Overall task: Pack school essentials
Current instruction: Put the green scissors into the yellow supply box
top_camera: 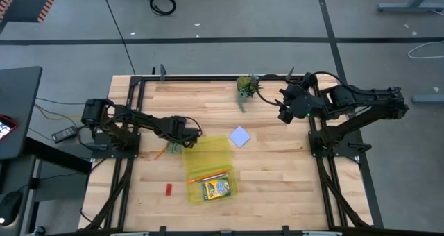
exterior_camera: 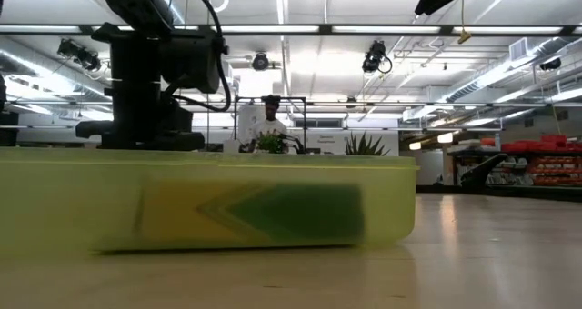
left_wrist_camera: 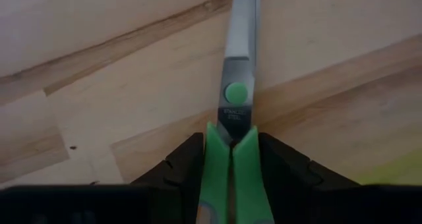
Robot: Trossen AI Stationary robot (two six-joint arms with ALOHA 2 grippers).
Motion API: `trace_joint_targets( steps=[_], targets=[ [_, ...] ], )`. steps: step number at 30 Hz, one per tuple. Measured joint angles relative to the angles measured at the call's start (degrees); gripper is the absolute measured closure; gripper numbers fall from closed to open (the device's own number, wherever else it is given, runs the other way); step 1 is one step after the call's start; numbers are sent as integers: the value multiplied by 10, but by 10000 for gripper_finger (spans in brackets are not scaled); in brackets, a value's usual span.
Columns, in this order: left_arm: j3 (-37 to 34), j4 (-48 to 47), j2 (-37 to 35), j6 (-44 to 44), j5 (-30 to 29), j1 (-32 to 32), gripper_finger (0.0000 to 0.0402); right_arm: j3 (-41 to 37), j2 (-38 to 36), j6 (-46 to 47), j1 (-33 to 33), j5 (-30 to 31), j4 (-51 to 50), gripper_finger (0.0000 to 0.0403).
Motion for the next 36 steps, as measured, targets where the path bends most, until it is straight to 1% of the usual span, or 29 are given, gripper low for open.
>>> trace_joint_targets(
  steps=[5, 11, 18, 22, 29, 36],
  targets=[
    [0, 1, 0, 3, 1, 0, 258, 0, 0, 1, 0, 0, 0, 44],
    [1, 0, 0, 10, 1, 0, 271, 0, 0, 0, 0, 0, 0, 44],
    [15, -6, 1, 19, 9, -1, 268, 0, 0, 2, 0, 0, 0, 44],
    [24, -14, 1, 30, 4, -1, 275, 0, 0, 2, 0, 0, 0, 44],
    [40, -36, 1, 34, -5, -1, 270, 0, 0, 5, 0, 0, 0, 44],
    [45, -42, 1, 45, -7, -1, 276, 0, 0, 7, 0, 0, 0, 44]
  ],
)
